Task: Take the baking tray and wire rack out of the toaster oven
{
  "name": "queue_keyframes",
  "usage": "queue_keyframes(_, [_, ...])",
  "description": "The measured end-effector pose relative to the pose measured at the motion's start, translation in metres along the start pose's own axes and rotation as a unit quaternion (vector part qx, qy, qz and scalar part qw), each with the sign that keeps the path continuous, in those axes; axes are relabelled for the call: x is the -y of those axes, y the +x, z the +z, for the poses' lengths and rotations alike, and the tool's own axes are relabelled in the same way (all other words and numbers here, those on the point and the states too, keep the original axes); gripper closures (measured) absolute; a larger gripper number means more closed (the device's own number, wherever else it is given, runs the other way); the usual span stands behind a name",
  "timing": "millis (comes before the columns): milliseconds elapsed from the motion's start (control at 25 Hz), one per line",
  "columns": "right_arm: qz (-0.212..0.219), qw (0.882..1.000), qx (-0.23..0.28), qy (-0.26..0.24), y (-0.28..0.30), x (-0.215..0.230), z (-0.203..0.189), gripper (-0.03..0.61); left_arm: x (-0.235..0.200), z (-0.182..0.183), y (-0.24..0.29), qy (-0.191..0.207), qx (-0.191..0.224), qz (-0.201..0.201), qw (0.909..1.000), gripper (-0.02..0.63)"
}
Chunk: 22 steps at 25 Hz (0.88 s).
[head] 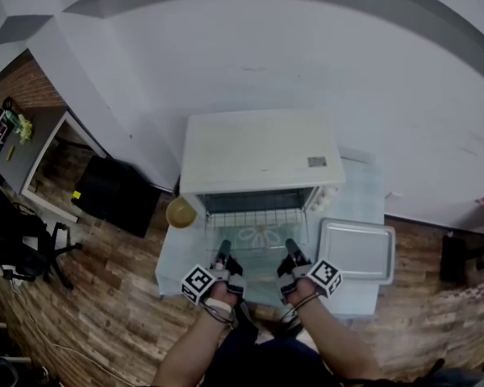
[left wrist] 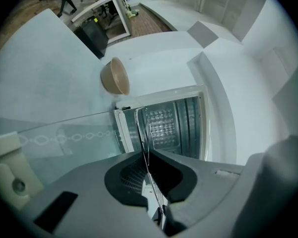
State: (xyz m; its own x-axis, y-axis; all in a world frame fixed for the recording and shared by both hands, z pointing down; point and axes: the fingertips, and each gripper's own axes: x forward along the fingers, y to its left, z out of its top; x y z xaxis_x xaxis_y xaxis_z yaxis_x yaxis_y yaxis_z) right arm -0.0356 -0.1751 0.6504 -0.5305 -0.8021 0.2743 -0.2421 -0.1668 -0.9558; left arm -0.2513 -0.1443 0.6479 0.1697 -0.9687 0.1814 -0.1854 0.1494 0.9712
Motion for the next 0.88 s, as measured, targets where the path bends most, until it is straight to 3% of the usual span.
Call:
queue_keyframes(640, [0.01,0.999,-0.019,-0.027,-0.034,-0.009,-0.013,0.555,0.005,-0.012,-0.032,0.019,-0.023,-0.009,0.9995,0.603])
queue_keyframes(880, [0.012,0.999,-0.028,-0.042,-0.043,-0.011,-0.02,0.554,0.009,-0.013,-0.044,0.059,-0.039,-0.002,0.9975,0.601])
